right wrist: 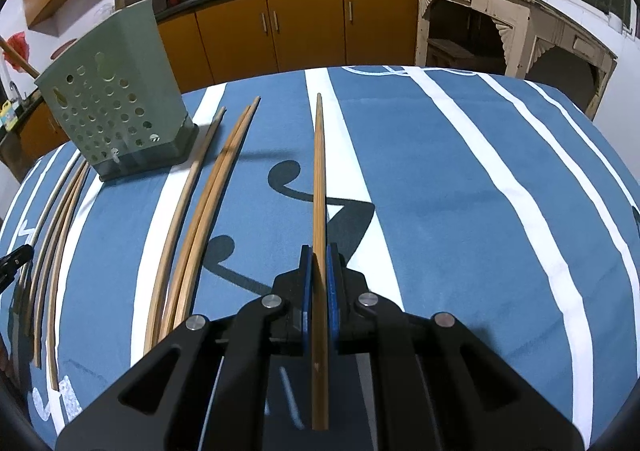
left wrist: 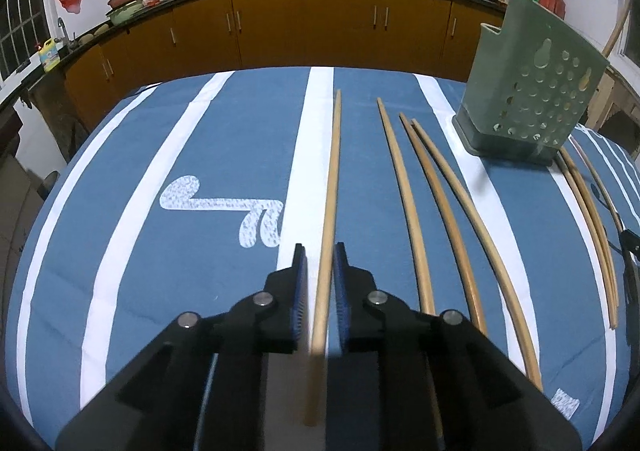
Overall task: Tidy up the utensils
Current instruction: 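Close the left tool on a chopstick while the right tool grasps another chopstick, then lift the left tool's chopstick upright over the holder while the right tool carries its own, then lower the left tool's chopstick into the holder and open while the right tool releases its own, then return both tools to the table and close each on another chopstick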
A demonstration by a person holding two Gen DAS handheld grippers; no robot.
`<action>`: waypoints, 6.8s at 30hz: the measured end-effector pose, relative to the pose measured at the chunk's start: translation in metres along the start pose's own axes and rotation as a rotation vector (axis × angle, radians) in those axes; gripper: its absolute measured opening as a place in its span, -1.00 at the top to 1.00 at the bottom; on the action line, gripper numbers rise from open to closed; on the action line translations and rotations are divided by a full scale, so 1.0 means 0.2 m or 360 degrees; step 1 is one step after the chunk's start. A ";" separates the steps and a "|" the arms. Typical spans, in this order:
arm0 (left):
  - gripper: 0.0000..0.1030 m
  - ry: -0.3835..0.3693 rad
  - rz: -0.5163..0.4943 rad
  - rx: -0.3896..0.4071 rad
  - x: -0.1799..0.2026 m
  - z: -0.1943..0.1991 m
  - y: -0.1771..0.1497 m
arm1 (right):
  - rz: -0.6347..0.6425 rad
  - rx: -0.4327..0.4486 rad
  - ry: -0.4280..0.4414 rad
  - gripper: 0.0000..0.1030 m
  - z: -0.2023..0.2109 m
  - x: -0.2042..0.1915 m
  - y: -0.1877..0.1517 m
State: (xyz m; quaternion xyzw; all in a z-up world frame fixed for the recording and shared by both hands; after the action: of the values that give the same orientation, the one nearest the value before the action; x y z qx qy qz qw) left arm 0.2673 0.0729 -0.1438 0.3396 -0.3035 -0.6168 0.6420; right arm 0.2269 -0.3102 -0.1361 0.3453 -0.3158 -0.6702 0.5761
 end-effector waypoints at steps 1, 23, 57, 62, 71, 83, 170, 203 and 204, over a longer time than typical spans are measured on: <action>0.61 -0.0003 -0.0001 0.0000 0.00 0.01 0.00 | 0.0003 0.0000 0.0005 0.84 0.01 0.00 -0.01; 0.84 -0.0022 -0.0043 -0.0004 0.02 0.07 -0.06 | -0.0019 -0.0003 0.0041 0.85 0.10 0.00 -0.07; 0.85 -0.0167 0.0010 0.0445 0.02 0.54 0.41 | -0.0118 0.0380 0.0102 0.85 0.40 0.04 0.34; 0.85 -0.0178 0.0028 0.0505 0.02 0.59 0.48 | -0.0116 0.0433 0.0122 0.85 0.43 0.02 0.40; 0.85 -0.0179 0.0028 0.0575 0.01 0.65 0.57 | -0.0128 0.0513 0.0181 0.85 0.49 -0.04 0.51; 0.85 -0.0287 0.0028 0.0689 0.07 0.83 0.72 | -0.0172 0.0631 0.0314 0.85 0.64 -0.11 0.71; 0.21 -0.0299 0.0125 0.0780 0.36 0.82 0.72 | -0.0097 0.0602 0.0334 0.48 0.51 -0.30 0.58; -0.18 -0.0173 0.0114 0.0080 0.14 0.17 0.00 | 0.0047 -0.0014 0.0125 0.85 0.04 -0.23 -0.04; -0.17 -0.0183 0.0110 0.0073 0.15 0.16 -0.01 | 0.0021 -0.0009 0.0095 0.85 0.04 -0.19 -0.04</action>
State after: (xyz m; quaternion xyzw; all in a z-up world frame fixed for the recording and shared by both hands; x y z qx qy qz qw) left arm 0.2413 0.0402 -0.1268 0.3078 -0.3655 -0.6055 0.6364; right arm 0.2207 -0.2710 -0.1344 0.3614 -0.2990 -0.6568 0.5905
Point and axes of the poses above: each gripper's, at about its wrist camera, not at the fingertips, and z roughly against the way its jaws point, x to its right, y to its top, the point moved 10 cm from there along -z, roughly the way its jaws point, and after that the axes turned 15 degrees about x, right-handed, at the moved point
